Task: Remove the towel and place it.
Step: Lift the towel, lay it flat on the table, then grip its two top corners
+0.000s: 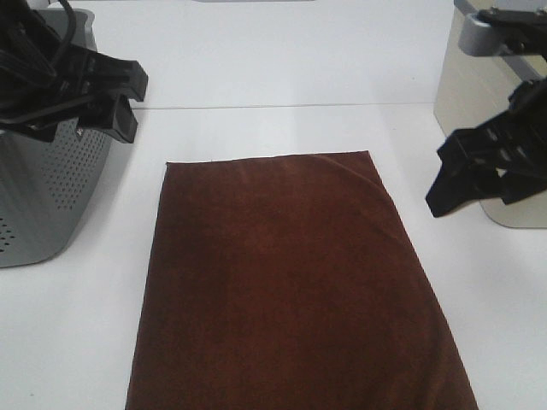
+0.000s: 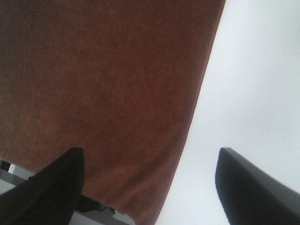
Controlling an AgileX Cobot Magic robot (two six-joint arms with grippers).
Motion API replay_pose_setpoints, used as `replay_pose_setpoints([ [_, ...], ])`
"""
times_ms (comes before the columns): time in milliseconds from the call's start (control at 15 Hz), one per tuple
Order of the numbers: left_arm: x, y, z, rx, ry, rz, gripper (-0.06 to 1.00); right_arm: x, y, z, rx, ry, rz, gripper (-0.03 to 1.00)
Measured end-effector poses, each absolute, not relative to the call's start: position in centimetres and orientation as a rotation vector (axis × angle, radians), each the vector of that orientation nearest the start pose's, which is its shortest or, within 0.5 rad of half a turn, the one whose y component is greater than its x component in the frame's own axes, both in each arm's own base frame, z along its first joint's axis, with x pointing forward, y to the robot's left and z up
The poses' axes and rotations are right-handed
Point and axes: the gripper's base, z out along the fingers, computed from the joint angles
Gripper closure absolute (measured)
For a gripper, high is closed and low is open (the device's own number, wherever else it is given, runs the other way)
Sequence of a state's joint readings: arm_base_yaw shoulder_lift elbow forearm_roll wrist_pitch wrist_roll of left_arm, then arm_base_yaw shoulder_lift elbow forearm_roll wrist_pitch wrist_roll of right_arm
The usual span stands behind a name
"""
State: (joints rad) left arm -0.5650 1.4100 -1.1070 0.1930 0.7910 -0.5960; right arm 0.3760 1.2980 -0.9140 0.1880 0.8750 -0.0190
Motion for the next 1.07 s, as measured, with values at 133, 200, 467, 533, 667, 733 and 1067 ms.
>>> replay_pose_setpoints([
  [133, 27.0, -13.0, 29.6, 0.032, 2.548, -0.215, 0.24, 25.0, 11.2, 27.5, -0.427, 2.723, 0.313, 0.24],
  [200, 28.0, -12.5, 28.9, 0.011, 2.554, -0.218, 0.24, 26.5, 11.8, 27.6, -0.428, 2.723, 0.313, 0.24],
  [467, 32.6, -13.4, 25.8, 0.052, 2.631, -0.2, 0.24, 32.3, 14.0, 28.0, -0.427, 2.685, 0.319, 0.24],
  [533, 34.0, -14.0, 25.4, 0.068, 2.635, -0.196, 0.24, 33.8, 14.6, 27.7, -0.438, 2.68, 0.311, 0.24],
  [667, 36.3, -15.0, 24.0, 0.091, 2.666, -0.175, 0.24, 36.4, 15.5, 25.9, -0.463, 2.726, 0.275, 0.24],
  [733, 37.6, -15.5, 23.7, 0.1, 2.676, -0.165, 0.24, 37.8, 15.9, 24.7, -0.474, 2.753, 0.258, 0.24],
  [1067, 42.8, -17.6, 21.4, 0.147, 2.753, -0.099, 0.24, 43.9, 16.9, 19.9, -0.48, 2.829, 0.202, 0.24],
])
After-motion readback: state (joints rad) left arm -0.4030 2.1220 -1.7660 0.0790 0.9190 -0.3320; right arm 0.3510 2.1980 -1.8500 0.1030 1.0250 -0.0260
